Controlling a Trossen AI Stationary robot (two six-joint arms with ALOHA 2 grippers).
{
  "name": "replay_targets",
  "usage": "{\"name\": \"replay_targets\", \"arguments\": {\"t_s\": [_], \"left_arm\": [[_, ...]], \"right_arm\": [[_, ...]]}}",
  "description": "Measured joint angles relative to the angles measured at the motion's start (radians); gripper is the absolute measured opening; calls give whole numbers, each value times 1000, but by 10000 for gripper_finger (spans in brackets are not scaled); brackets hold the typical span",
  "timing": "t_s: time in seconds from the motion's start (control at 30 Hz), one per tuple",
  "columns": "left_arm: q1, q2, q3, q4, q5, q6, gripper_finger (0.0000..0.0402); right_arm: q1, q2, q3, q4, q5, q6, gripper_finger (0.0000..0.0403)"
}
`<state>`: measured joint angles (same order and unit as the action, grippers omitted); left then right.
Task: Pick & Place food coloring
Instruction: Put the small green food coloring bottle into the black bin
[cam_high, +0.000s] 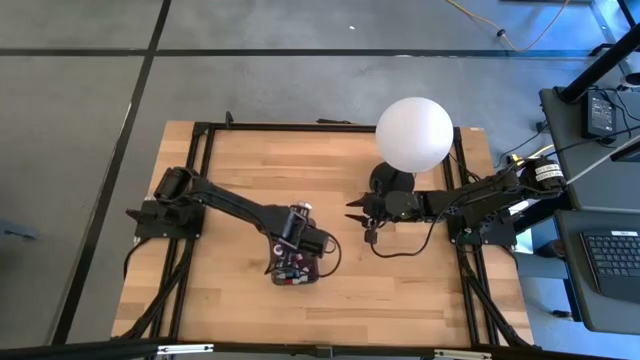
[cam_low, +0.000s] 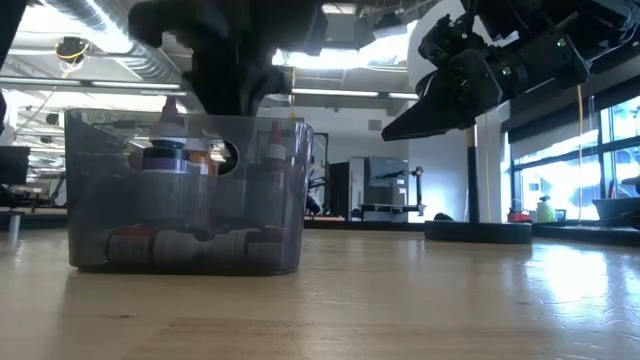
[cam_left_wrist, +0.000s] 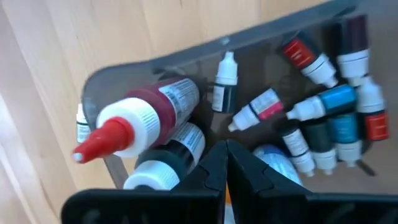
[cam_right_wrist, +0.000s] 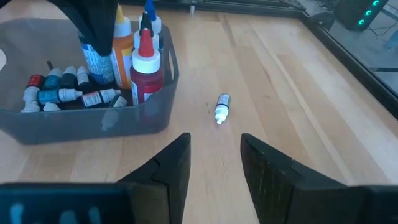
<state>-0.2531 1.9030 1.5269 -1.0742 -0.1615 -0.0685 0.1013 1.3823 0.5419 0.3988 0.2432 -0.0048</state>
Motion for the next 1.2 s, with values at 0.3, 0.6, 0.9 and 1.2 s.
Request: {"name": "replay_targets", "arguments": {"t_s": [0.3, 0.6, 0.9, 1.2], "left_arm": [[-5, -35, 89, -122, -39, -61, 4], [11, -315, -35, 64, -61, -32, 4], [109, -703, -516, 600, -85, 58, 3], [271, -895, -817, 947, -239, 300, 10]], "right_arm": [[0, 0, 0, 3, 0, -7, 143], [0, 0, 0, 69, -1, -101, 143], [-7, 60, 0, 241, -1, -220, 143], [-132, 209, 0, 516, -3, -257, 143]]}}
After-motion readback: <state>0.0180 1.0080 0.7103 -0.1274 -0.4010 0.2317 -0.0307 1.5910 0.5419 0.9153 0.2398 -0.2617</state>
